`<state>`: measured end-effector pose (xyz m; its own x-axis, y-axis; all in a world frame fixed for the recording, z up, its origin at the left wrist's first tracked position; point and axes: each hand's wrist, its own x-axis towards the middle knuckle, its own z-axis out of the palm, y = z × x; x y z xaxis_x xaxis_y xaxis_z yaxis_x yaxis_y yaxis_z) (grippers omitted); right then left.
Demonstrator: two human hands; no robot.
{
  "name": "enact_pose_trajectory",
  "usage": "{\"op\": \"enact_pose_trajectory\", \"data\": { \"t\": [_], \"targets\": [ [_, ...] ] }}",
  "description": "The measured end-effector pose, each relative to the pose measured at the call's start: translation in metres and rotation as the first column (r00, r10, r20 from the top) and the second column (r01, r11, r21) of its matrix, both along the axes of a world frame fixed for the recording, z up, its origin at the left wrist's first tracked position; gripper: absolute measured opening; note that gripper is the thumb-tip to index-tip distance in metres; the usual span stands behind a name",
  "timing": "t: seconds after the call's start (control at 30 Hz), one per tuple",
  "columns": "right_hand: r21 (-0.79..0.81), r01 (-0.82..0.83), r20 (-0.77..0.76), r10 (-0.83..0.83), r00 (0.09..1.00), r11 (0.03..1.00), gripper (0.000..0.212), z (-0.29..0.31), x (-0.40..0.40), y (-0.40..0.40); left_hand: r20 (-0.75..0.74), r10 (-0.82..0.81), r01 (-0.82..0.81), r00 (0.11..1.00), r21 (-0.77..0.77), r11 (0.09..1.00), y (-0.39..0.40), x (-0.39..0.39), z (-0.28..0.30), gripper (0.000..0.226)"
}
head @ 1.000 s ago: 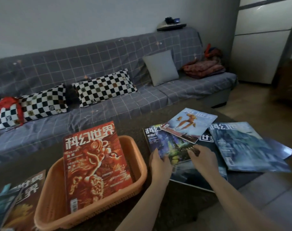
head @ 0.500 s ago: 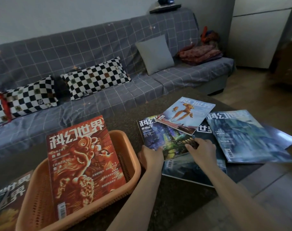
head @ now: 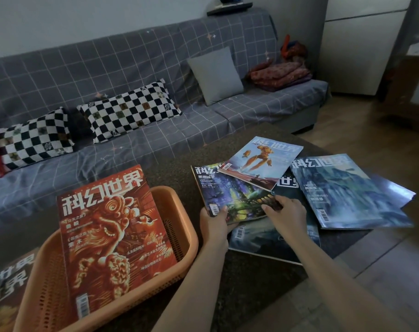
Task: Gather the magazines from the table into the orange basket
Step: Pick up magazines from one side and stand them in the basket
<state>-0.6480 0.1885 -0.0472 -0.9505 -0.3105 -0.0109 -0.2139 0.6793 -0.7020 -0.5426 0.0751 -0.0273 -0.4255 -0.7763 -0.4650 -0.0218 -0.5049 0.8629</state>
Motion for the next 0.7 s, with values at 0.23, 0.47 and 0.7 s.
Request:
{"op": "enact_pose_trajectory", "data": {
  "t": [0.23, 0.47, 0.7],
  "targets": [
    [0.016, -0.059, 0.137, 0.056, 0.989, 0.998, 0.057, 0.016, 0.010, 0.013, -0.018, -0.034, 0.031, 0.999, -0.135, 0.990, 0.027, 0.026, 0.035, 0.021],
    [-0.308, -0.081, 0.523, 0.240, 0.818, 0.948, 0.037, 0.045, 0.041, 0.035, -0.095, -0.040, 0.034, 0.995, -0.064, 0.997, 0.043, 0.071, 0.064, 0.031],
    [-0.643, 0.117, 0.680, 0.494, 0.542, 0.757, 0.023, 0.061, 0.084, 0.027, -0.146, -0.032, 0.002, 0.989, -0.206, 0.979, 0.038, 0.136, 0.080, 0.024]
  ]
}}
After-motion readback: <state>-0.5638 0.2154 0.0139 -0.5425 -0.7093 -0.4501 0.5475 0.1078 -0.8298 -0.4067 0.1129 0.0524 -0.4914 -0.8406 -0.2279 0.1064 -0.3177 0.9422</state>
